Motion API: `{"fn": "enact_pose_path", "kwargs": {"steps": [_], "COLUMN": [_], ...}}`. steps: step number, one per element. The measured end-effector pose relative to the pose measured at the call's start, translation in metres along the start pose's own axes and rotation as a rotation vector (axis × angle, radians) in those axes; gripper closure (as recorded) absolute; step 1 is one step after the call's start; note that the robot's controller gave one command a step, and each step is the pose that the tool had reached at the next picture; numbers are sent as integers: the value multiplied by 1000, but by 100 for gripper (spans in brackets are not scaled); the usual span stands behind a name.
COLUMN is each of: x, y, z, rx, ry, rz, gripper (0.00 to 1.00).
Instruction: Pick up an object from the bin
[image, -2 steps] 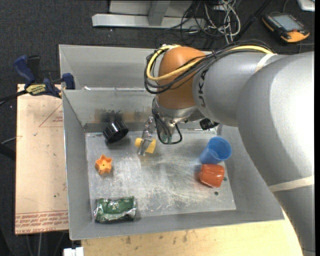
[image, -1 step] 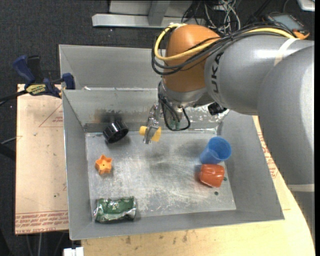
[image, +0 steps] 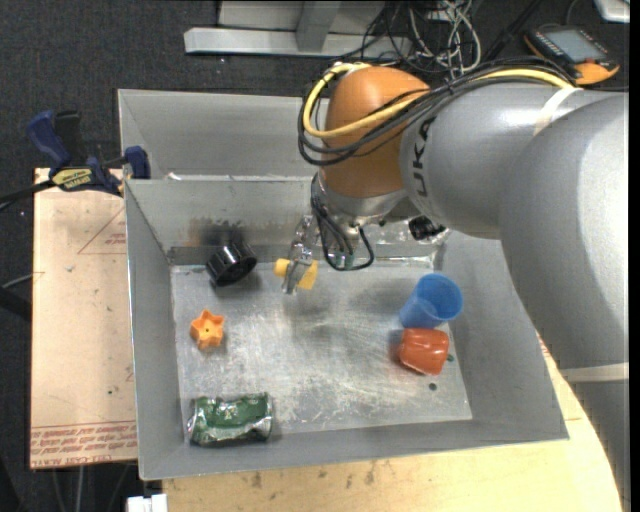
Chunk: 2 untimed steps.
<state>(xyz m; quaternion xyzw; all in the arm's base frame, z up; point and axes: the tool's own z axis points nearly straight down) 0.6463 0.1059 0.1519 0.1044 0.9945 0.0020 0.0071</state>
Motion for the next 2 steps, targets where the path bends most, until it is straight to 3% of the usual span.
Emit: {"fn": "enact_pose_path", "kwargs": {"steps": [1,2], "x": [6,5], "y": [-1,4], "z": [-17,-67], "rx": [8,3], "ry": [24,10], "rz": [-1,3], "gripper": [100,100]}}
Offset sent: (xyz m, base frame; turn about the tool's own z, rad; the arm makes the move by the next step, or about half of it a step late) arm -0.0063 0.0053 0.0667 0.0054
